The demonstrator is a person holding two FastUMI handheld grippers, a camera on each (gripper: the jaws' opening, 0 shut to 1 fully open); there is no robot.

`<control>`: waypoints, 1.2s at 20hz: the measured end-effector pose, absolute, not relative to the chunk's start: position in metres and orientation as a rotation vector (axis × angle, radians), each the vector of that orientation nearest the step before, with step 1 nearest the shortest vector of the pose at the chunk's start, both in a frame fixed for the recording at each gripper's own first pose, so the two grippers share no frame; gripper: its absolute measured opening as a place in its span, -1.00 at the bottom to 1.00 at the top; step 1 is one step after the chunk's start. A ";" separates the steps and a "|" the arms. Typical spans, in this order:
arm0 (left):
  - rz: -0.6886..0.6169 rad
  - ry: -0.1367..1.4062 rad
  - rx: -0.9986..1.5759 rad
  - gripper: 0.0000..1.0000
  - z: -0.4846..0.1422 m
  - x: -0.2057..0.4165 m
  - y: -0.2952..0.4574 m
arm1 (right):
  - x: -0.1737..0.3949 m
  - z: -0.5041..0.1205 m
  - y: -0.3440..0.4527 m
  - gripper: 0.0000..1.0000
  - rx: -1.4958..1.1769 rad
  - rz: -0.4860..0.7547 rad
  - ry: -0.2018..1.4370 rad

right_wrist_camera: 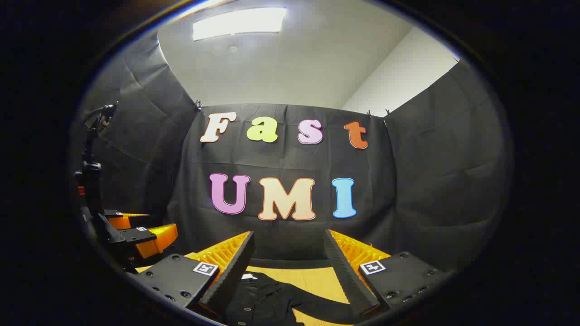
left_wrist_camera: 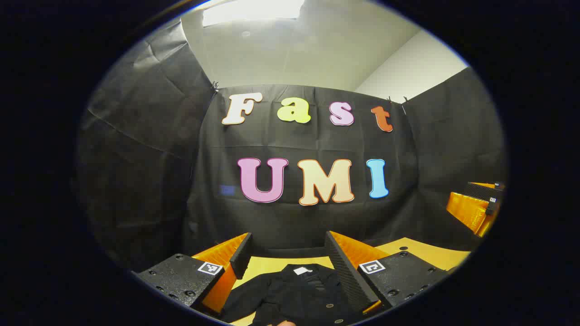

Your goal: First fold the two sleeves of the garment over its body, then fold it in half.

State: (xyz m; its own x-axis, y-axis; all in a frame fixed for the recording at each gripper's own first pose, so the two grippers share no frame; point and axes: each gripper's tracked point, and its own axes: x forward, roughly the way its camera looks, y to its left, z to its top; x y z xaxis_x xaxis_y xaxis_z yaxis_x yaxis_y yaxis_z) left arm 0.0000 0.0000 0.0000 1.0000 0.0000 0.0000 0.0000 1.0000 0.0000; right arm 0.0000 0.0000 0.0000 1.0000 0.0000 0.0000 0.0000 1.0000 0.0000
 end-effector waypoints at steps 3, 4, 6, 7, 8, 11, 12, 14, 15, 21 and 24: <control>0.005 -0.002 0.001 0.89 -0.001 0.000 0.003 | 0.001 -0.001 0.002 0.94 -0.006 0.006 -0.004; 0.009 -0.001 0.001 0.90 -0.001 0.000 0.005 | 0.002 -0.002 0.004 0.97 -0.007 0.010 -0.001; 0.014 -0.002 -0.001 0.89 -0.002 0.000 0.008 | 0.003 -0.003 0.006 0.97 -0.008 0.015 0.004; 0.017 -0.002 0.001 0.89 -0.002 0.000 0.009 | 0.003 -0.004 0.006 0.97 -0.008 0.016 0.004; 0.018 -0.003 0.002 0.87 -0.001 0.000 0.010 | 0.004 -0.004 0.006 0.97 -0.008 0.017 0.003; 0.020 -0.008 0.006 0.90 -0.001 0.002 0.012 | 0.006 -0.006 0.008 0.97 -0.009 0.020 0.003; 0.021 -0.009 0.007 0.90 0.000 0.002 0.013 | 0.007 -0.005 0.009 0.94 -0.008 0.022 0.006; 0.023 -0.006 0.008 0.86 -0.002 0.003 0.015 | 0.010 -0.007 0.011 0.94 -0.008 0.026 0.011; 0.023 -0.004 0.009 0.89 -0.003 0.004 0.015 | 0.010 -0.008 0.011 0.94 -0.009 0.028 0.012; 0.029 0.001 0.008 0.90 -0.008 0.007 0.021 | 0.013 -0.015 0.015 0.94 -0.006 0.030 0.021; 0.030 0.006 0.007 0.89 -0.009 0.008 0.025 | 0.016 -0.019 0.024 0.94 -0.004 0.049 0.035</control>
State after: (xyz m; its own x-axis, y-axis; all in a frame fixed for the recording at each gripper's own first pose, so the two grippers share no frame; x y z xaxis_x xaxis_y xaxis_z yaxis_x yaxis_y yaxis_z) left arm 0.0079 0.0250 -0.0089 0.9995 0.0301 -0.0056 -0.0301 0.9995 0.0066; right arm 0.0157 0.0237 -0.0192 0.9982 0.0491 -0.0349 -0.0492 0.9988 -0.0029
